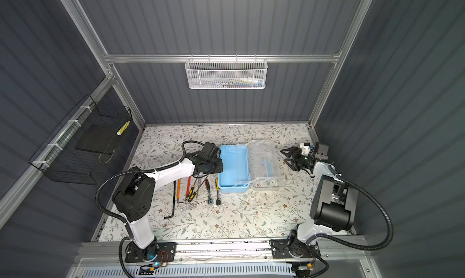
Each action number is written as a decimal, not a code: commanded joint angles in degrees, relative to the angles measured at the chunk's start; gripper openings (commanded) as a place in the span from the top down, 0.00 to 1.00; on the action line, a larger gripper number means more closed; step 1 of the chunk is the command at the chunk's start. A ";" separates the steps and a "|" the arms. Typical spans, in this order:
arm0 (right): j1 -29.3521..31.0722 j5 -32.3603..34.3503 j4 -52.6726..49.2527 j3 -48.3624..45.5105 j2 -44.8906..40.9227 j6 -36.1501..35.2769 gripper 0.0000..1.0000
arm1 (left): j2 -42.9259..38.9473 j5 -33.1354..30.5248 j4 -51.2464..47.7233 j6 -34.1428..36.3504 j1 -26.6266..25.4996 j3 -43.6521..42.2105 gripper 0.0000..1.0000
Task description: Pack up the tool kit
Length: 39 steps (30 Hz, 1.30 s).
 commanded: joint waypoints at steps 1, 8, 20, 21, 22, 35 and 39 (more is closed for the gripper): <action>-0.23 7.42 -11.62 2.13 -2.03 -6.30 0.22 | 0.85 2.59 1.96 -0.35 -0.12 -0.09 0.70; 1.98 14.93 -15.57 2.06 -7.59 -8.47 0.20 | 2.49 4.56 3.37 -0.61 -0.50 0.91 0.69; 4.62 26.42 -20.83 6.64 -14.66 -12.41 0.18 | 4.87 5.87 7.45 -4.78 -3.77 2.10 0.65; 4.84 27.09 -21.21 7.00 -15.17 -12.59 0.17 | 5.11 5.87 7.66 -4.96 -4.02 2.32 0.64; 5.10 27.62 -21.48 7.43 -15.62 -12.82 0.17 | 5.23 5.96 7.82 -4.92 -4.17 2.65 0.61; 16.69 38.98 -25.45 11.00 -20.95 -10.69 0.15 | -3.99 1.68 7.09 0.38 -4.59 -2.18 0.05; 22.14 43.09 -25.66 10.78 -23.04 -8.69 0.15 | -8.43 -0.66 6.58 1.34 -4.57 -4.96 0.00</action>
